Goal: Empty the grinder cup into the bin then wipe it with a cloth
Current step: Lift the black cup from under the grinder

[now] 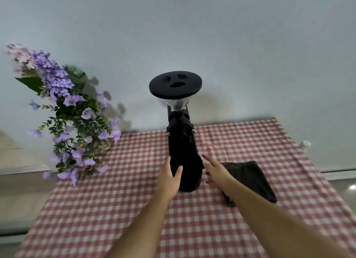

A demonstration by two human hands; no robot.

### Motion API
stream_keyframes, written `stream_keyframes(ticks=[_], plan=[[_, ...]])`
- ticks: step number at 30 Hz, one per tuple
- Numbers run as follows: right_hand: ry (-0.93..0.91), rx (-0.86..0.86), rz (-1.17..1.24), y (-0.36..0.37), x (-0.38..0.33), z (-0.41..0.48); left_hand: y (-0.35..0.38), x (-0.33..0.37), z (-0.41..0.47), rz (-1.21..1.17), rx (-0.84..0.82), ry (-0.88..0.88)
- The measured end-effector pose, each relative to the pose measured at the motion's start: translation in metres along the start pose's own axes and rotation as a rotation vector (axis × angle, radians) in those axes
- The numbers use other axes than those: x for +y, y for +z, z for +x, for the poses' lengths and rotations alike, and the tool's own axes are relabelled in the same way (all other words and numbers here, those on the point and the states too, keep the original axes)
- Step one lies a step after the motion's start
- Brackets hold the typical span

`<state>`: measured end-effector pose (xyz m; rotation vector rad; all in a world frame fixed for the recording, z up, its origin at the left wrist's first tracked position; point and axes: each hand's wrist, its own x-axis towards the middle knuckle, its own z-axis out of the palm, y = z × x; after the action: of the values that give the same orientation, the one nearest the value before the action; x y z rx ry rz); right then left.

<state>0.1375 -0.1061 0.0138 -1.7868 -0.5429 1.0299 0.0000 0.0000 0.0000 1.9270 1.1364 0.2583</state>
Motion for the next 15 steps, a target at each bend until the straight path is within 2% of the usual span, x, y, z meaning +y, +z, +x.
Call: stream_keyframes(ticks=[3, 7, 15], plan=[[0.0, -0.015, 0.103, 0.01, 0.002, 0.006, 0.0, -0.005, 0.0, -0.153, -0.006, -0.064], [-0.029, -0.008, 0.045, 0.017, 0.016, 0.017, -0.001, -0.007, 0.0, -0.301, -0.045, -0.14], [-0.026, 0.022, -0.026, 0.019, 0.017, 0.021, -0.003, -0.013, 0.002, -0.334, -0.037, -0.11]])
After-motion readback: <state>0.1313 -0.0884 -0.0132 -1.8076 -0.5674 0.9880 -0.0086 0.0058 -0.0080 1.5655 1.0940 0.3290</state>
